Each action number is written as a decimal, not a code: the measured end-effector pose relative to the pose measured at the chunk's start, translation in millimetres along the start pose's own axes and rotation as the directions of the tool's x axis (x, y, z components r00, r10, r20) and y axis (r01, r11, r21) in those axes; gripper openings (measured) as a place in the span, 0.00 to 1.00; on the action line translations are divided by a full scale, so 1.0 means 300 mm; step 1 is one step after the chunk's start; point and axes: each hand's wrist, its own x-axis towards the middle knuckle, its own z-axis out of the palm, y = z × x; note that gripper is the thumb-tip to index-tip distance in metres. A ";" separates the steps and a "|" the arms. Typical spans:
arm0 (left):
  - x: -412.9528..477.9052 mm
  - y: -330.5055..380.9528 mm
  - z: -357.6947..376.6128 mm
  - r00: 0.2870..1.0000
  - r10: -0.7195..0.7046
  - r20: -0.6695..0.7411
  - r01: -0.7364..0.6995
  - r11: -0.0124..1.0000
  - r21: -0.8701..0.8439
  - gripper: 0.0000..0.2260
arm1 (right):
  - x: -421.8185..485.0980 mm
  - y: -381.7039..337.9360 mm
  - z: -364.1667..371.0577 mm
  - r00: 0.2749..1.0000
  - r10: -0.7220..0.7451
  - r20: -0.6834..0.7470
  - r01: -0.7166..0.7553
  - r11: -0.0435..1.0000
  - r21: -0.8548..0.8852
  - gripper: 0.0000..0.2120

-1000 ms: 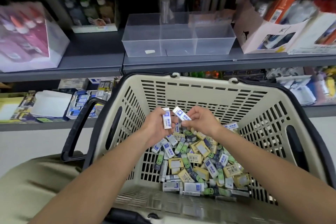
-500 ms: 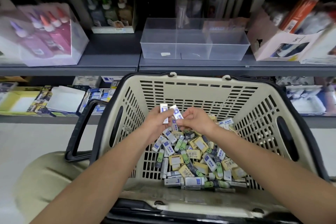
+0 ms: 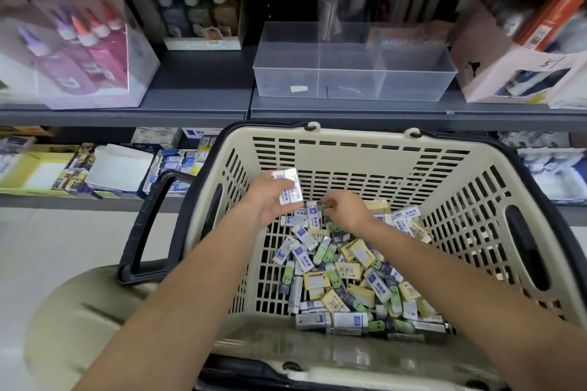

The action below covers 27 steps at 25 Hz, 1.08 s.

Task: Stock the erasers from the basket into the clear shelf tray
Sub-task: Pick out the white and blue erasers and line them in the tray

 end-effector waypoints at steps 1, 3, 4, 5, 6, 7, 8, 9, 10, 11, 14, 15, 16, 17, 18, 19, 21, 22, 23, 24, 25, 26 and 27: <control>0.009 -0.015 -0.002 1.000 -0.017 -0.009 0.017 1.000 -0.017 0.10 | 0.014 -0.008 0.021 1.000 -0.015 -0.010 0.015 1.000 -0.023 0.14; 0.032 -0.038 -0.012 0.999 -0.046 -0.023 0.045 0.999 -0.027 0.12 | 0.036 -0.018 0.063 0.999 -0.029 -0.043 0.026 0.997 -0.078 0.17; 0.043 -0.045 -0.019 0.998 -0.052 -0.023 0.052 0.998 -0.021 0.13 | 0.045 -0.019 0.080 0.997 -0.031 -0.072 0.022 0.993 -0.117 0.16; 0.052 -0.050 -0.026 0.999 -0.052 -0.017 0.052 0.999 -0.012 0.13 | 0.047 -0.016 0.093 0.995 -0.035 -0.094 0.019 0.986 -0.167 0.15; 0.062 -0.055 -0.032 0.999 -0.048 -0.011 0.047 0.999 -0.004 0.13 | 0.047 -0.012 0.104 0.994 -0.049 -0.102 0.025 0.975 -0.222 0.15; 0.071 -0.061 -0.038 0.999 -0.042 -0.010 0.042 0.999 -0.003 0.12 | 0.047 -0.005 0.113 0.994 -0.071 -0.087 0.045 0.959 -0.279 0.15; 0.078 -0.065 -0.041 0.999 -0.039 -0.016 0.039 0.999 -0.007 0.11 | 0.048 0.000 0.120 0.994 -0.096 -0.053 0.073 0.940 -0.333 0.16; 0.078 -0.065 -0.042 0.999 -0.037 -0.021 0.037 0.999 -0.010 0.10 | 0.048 0.002 0.125 0.993 -0.113 -0.018 0.097 0.920 -0.379 0.18; 0.074 -0.064 -0.039 0.999 -0.038 -0.019 0.038 0.999 -0.003 0.09 | 0.049 -0.002 0.129 0.993 -0.115 0.001 0.105 0.906 -0.410 0.20; 0.070 -0.064 -0.036 0.999 -0.039 -0.014 0.039 0.999 0.011 0.08 | 0.051 -0.010 0.133 0.995 -0.104 0.008 0.097 0.899 -0.427 0.21; 0.060 -0.068 -0.031 0.999 -0.032 -0.014 0.033 0.998 0.052 0.06 | 0.054 -0.026 0.146 0.996 -0.084 -0.014 0.070 0.904 -0.421 0.21; 0.057 -0.065 -0.029 1.000 -0.023 -0.020 0.024 0.998 0.057 0.07 | 0.051 -0.027 0.144 0.996 -0.092 -0.019 0.077 0.918 -0.390 0.19; 0.054 -0.059 -0.024 0.999 -0.014 -0.030 0.016 0.998 0.065 0.08 | 0.048 -0.028 0.134 0.995 -0.101 -0.024 0.087 0.940 -0.329 0.15; 0.051 -0.047 -0.019 0.999 -0.002 -0.042 0.005 0.997 0.077 0.08 | 0.044 -0.030 0.116 0.994 -0.102 -0.028 0.092 0.966 -0.242 0.11; 0.044 -0.032 -0.013 0.999 0.016 -0.047 -0.012 0.996 0.092 0.08 | 0.040 -0.034 0.090 0.995 -0.092 -0.036 0.086 0.987 -0.134 0.09; 0.034 -0.014 -0.006 0.998 0.041 -0.041 -0.036 0.994 0.105 0.08 | 0.034 -0.039 0.057 0.996 -0.067 -0.052 0.066 0.998 -0.021 0.08; 0.012 0.038 0.007 0.995 0.101 -0.003 -0.100 0.987 0.126 0.06 | 0.029 -0.057 -0.029 0.995 -0.019 -0.096 0.035 0.985 0.172 0.09; -0.001 0.063 0.010 0.992 0.128 0.020 -0.130 0.982 0.136 0.05 | 0.025 -0.070 -0.072 0.994 -0.014 -0.110 0.040 0.970 0.239 0.08; -0.015 0.092 0.009 0.986 0.156 0.050 -0.162 0.975 0.149 0.05 | 0.019 -0.088 -0.116 0.993 -0.020 -0.120 0.054 0.955 0.291 0.07; -0.029 0.123 0.007 0.978 0.188 0.085 -0.200 0.966 0.166 0.06 | 0.012 -0.111 -0.158 0.992 -0.034 -0.124 0.073 0.941 0.330 0.06; -0.043 0.152 0.003 0.969 0.218 0.114 -0.236 0.955 0.181 0.06 | 0.004 -0.139 -0.195 0.991 -0.056 -0.122 0.097 0.928 0.360 0.05; -0.057 0.181 -0.002 0.959 0.249 0.137 -0.272 0.942 0.198 0.05 | -0.002 -0.171 -0.234 0.988 -0.083 -0.129 0.127 0.914 0.384 0.06; -0.072 0.211 -0.006 0.947 0.283 0.153 -0.311 0.926 0.213 0.04 | -0.002 -0.205 -0.274 0.983 -0.108 -0.150 0.161 0.899 0.407 0.07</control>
